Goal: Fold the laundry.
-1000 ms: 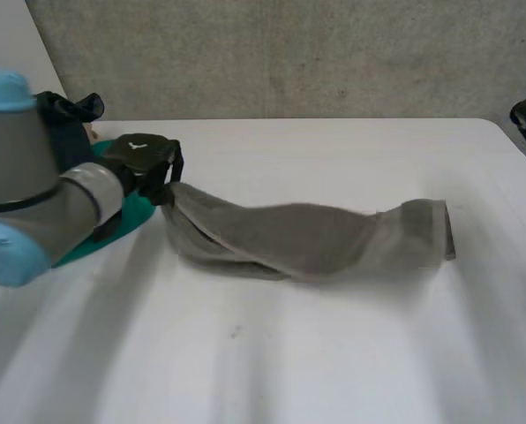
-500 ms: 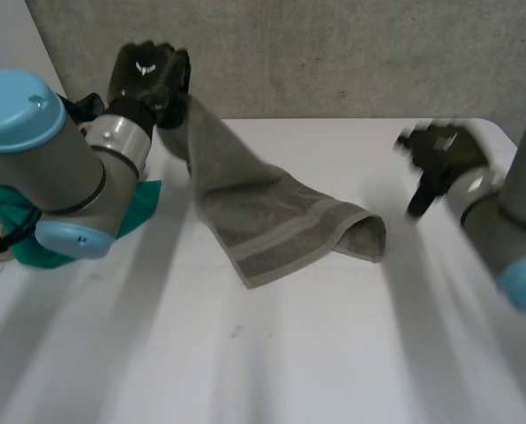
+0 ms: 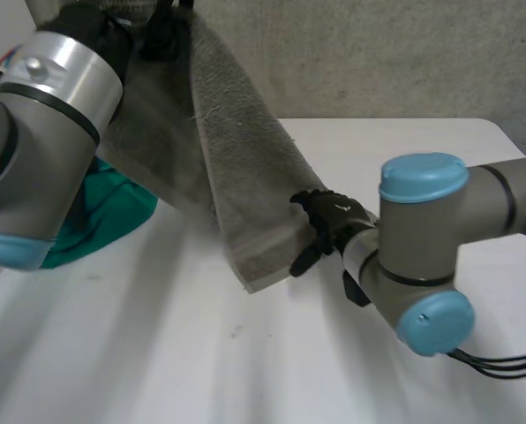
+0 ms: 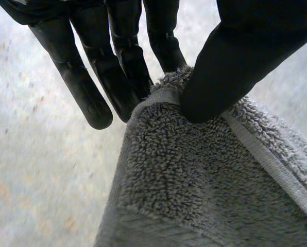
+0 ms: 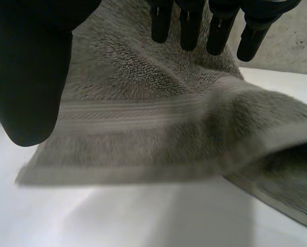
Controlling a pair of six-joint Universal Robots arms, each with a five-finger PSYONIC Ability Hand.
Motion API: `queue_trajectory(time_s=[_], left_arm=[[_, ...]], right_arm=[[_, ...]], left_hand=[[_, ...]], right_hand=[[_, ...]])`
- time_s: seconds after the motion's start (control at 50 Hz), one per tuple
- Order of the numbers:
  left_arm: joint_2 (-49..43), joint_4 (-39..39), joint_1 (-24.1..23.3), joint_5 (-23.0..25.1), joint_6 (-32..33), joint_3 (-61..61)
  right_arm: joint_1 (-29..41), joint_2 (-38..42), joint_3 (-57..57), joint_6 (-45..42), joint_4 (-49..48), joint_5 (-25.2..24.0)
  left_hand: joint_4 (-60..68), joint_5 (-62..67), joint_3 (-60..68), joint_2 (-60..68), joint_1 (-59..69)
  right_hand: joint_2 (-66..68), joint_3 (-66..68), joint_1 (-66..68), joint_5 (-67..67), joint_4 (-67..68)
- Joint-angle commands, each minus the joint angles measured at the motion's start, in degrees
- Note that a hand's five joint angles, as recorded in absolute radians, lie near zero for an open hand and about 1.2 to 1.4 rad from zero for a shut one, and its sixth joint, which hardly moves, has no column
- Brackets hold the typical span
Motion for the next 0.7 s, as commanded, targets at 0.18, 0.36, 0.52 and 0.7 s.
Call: queue_trajectory(time_s=[0.18, 0.36, 0.52, 0.7], left_arm=[[6.20, -3.08, -7.31, -0.51, 0.20, -1.65], [5.68, -3.25, -5.74, -0.59, 0.90, -4.97], [5.94, -3.51, 2.78, 0.02, 2.57, -12.18], [0.59, -2.29, 4.55, 0.20, 2.57, -21.86]], right_arm=[[6.98, 7.86, -12.96, 9.04, -0.29, -5.54], [5.59, 4.53, -9.62, 2.47, 0.94, -4.85], [-6.63, -5.06, -6.19, -30.66, 2.79, -3.18], [-8.13, -1.57, -8.11, -44.29, 1.73, -5.28]], left_hand=[[11.29, 13.50, 11.64, 11.36, 13.58], [11.29, 13.50, 11.64, 11.36, 13.58], [11.29, 13.50, 11.64, 11.36, 13.58], [11.29, 13.50, 11.64, 11.36, 13.58]], right_hand=[[12.37, 12.32, 11.00, 12.22, 12.39], [67.24, 67.19, 65.87, 67.09, 67.26], [67.24, 67.19, 65.87, 67.09, 67.26], [67.24, 67.19, 65.87, 67.09, 67.26]])
